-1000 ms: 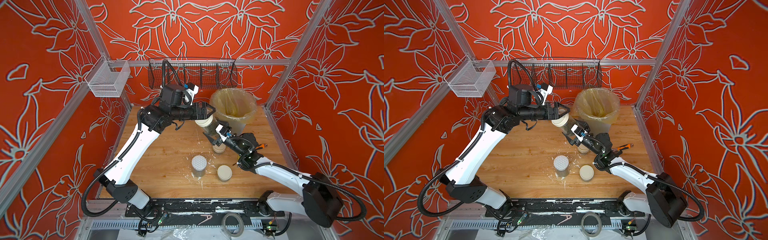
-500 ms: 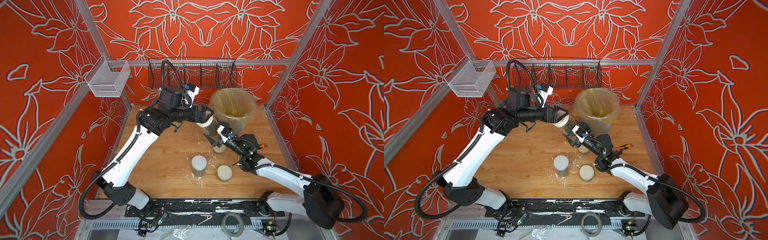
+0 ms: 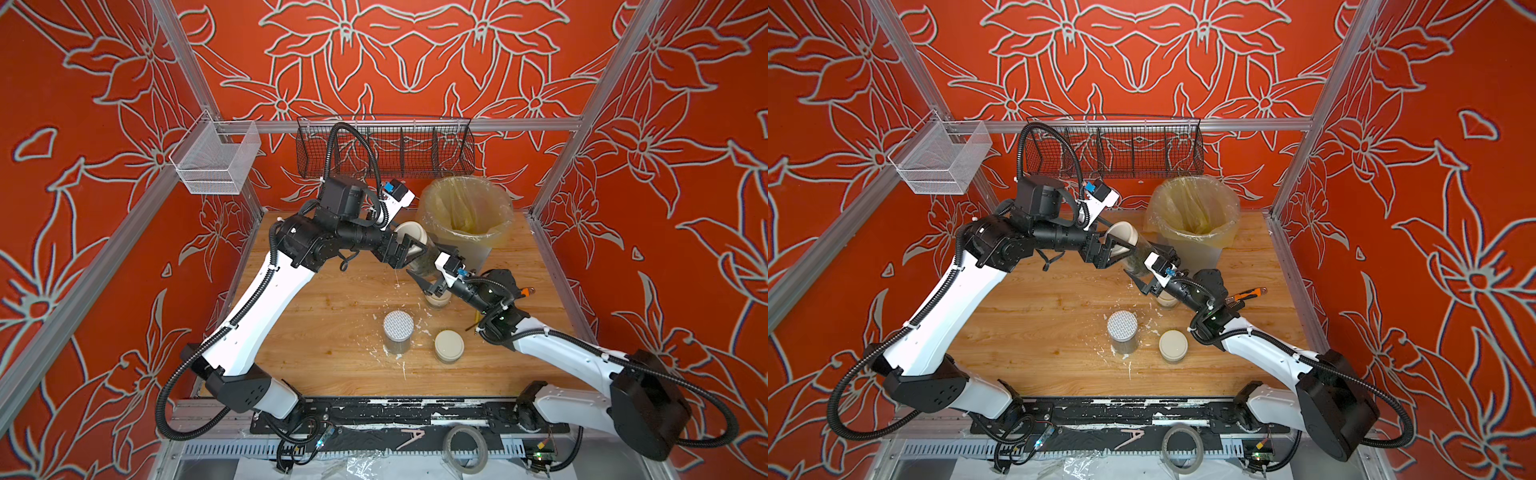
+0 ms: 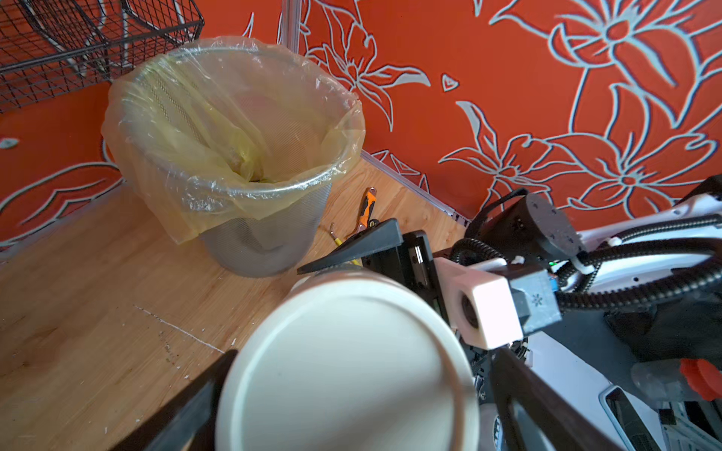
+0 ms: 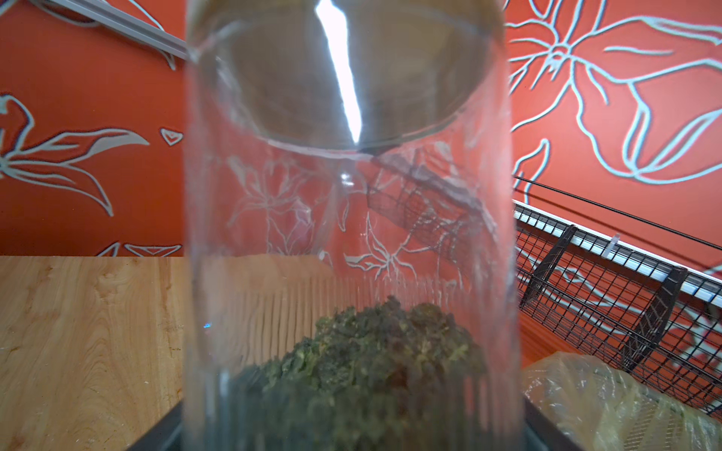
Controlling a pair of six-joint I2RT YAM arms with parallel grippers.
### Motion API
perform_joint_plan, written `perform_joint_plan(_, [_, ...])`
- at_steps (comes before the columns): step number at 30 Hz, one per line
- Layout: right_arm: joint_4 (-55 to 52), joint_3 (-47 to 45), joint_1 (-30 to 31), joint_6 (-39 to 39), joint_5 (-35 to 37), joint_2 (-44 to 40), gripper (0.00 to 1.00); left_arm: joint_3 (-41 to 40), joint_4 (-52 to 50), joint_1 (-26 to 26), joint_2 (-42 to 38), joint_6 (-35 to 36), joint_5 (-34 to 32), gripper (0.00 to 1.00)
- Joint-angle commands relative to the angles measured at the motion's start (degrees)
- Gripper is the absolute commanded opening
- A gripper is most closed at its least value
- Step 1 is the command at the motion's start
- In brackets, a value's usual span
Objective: Empty moldy tea leaves from jars
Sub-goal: Unscrew the lid from the jar.
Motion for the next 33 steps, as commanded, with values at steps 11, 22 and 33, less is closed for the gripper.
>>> perform_joint_plan(11, [1.3, 2.3, 0.4, -0.4, -3.7, -2.2, 0.31, 1.2, -1.3, -0.4, 3.2, -2.7, 0.4, 0.49])
perform_joint_plan(22, [1.6, 0.4, 0.4, -2.7, -0.8, -4.0, 0.97, 2.5, -0.4, -0.4, 1.2, -7.9, -3.9, 0.22])
perform_joint_plan(33, [-1.9, 3.1, 0.3, -2.5, -2.2, -0.3, 0.91, 2.8, -0.5, -0.4, 1.0, -8.9, -1.2, 0.19])
